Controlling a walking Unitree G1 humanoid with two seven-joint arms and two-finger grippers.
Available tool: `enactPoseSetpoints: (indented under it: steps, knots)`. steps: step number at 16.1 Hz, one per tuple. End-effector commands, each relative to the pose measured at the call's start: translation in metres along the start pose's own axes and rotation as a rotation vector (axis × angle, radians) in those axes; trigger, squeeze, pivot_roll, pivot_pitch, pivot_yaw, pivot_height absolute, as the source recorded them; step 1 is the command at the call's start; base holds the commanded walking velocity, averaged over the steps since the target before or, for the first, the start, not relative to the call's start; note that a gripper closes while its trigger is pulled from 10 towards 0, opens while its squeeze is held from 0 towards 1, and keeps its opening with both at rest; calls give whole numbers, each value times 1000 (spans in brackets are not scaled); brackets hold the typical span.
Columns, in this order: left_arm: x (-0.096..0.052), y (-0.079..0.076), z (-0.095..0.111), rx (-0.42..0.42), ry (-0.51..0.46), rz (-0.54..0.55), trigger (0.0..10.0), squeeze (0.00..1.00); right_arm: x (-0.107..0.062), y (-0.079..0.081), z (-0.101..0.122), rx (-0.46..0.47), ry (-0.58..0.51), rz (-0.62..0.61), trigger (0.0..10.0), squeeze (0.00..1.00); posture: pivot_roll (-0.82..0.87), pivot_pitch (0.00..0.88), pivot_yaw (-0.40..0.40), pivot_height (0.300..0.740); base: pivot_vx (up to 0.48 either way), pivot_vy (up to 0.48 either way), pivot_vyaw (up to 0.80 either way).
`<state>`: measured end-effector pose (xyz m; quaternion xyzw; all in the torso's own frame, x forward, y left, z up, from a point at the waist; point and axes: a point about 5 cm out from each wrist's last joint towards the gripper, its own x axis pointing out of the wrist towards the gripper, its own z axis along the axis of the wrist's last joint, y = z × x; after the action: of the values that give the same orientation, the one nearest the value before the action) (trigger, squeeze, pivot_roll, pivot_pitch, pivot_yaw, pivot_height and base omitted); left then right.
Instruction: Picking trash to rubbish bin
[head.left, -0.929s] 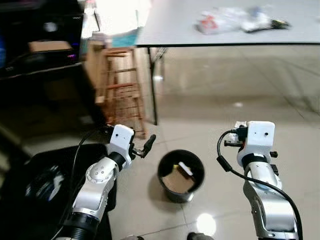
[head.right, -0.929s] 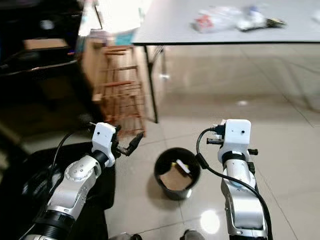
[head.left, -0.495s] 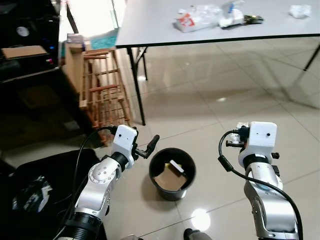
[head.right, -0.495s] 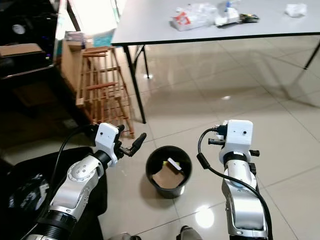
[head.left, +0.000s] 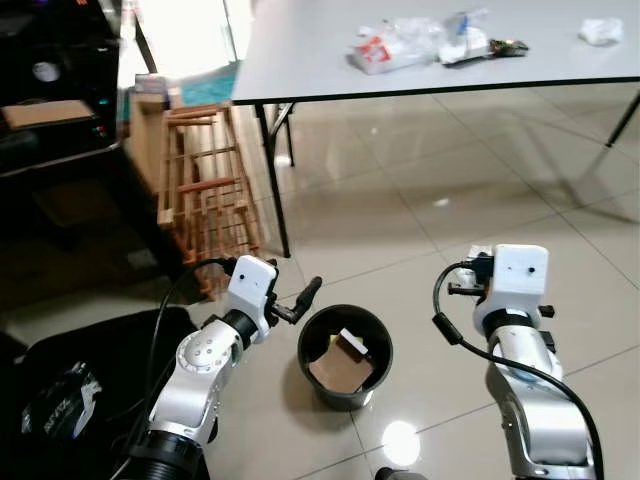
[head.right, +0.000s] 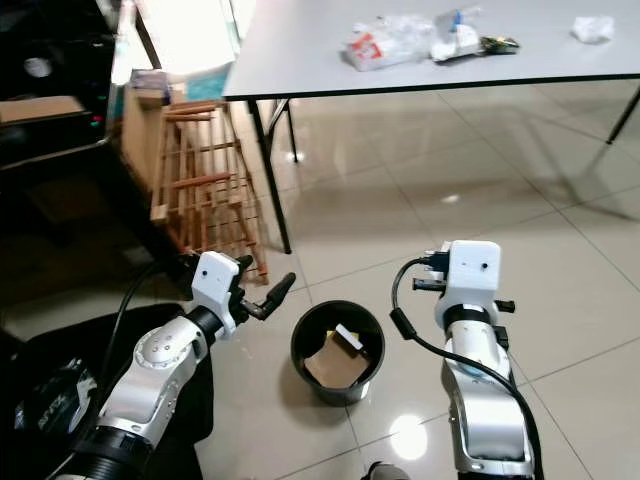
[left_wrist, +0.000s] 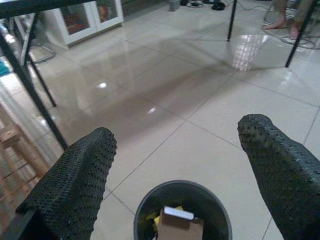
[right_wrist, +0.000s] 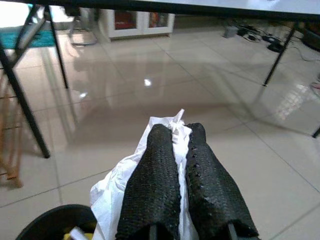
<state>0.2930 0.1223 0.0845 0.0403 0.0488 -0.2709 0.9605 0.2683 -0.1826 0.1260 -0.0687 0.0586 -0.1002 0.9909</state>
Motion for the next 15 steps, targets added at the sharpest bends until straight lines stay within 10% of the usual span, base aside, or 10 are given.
enactPoseSetpoints:
  steps: [1, 15]
  knots:
    - [-3, 2, 2, 21, -8, -4, 10000, 0, 0, 2, -1, 0, 10, 5, 10000, 0, -68, 117, 92, 740, 424, 0, 0]
    - [-6, 3, -1, 17, -2, -7, 10000, 0, 1, 4, -3, -18, 13, 5, 10000, 0, -63, 118, 92, 740, 321, 0, 0]
